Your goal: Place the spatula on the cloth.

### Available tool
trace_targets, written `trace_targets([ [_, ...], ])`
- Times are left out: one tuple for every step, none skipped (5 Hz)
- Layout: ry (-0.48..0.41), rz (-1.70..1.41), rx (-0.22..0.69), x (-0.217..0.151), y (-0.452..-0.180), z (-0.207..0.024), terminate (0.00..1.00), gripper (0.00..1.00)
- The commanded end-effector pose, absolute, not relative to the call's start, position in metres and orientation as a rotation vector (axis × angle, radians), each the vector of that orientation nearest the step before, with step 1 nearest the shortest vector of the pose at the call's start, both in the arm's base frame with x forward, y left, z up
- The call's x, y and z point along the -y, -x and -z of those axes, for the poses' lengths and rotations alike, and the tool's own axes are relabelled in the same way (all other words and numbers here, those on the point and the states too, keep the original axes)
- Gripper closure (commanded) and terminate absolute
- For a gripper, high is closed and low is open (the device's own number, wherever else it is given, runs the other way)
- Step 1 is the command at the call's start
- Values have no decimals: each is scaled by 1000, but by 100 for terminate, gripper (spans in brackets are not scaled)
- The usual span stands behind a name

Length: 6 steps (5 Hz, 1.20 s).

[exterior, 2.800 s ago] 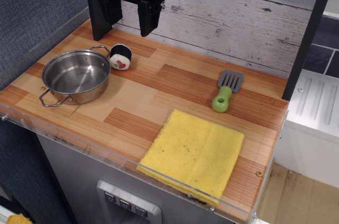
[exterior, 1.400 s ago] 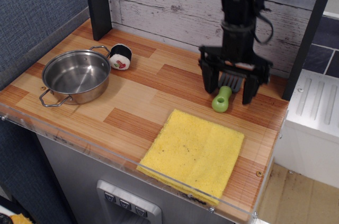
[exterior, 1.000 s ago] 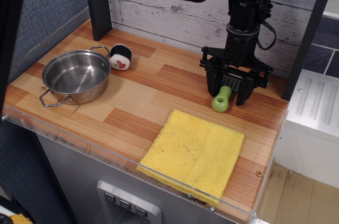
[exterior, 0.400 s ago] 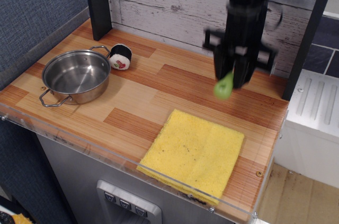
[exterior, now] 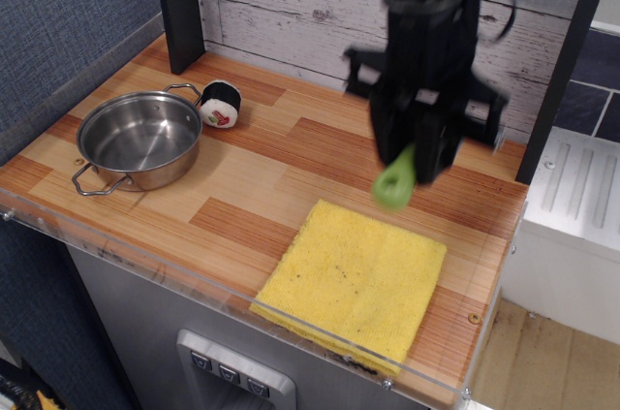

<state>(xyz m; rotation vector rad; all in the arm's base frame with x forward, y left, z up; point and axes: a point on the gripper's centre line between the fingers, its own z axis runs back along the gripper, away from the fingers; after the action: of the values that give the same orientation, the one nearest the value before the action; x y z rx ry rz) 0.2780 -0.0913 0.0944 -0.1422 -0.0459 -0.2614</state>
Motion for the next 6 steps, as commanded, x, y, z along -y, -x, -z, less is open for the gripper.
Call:
trace_targets([
  [112,251,70,85,-252,-63,0,100],
  [64,238,58,79,-256,-44,0,100],
  [65,243,42,78,-260,-33,0,100],
  [66,261,36,87,-265,-39,0,0],
  [81,283,77,88,-270,-65,0,0],
  [81,243,126,65,-284,-99,0,0],
])
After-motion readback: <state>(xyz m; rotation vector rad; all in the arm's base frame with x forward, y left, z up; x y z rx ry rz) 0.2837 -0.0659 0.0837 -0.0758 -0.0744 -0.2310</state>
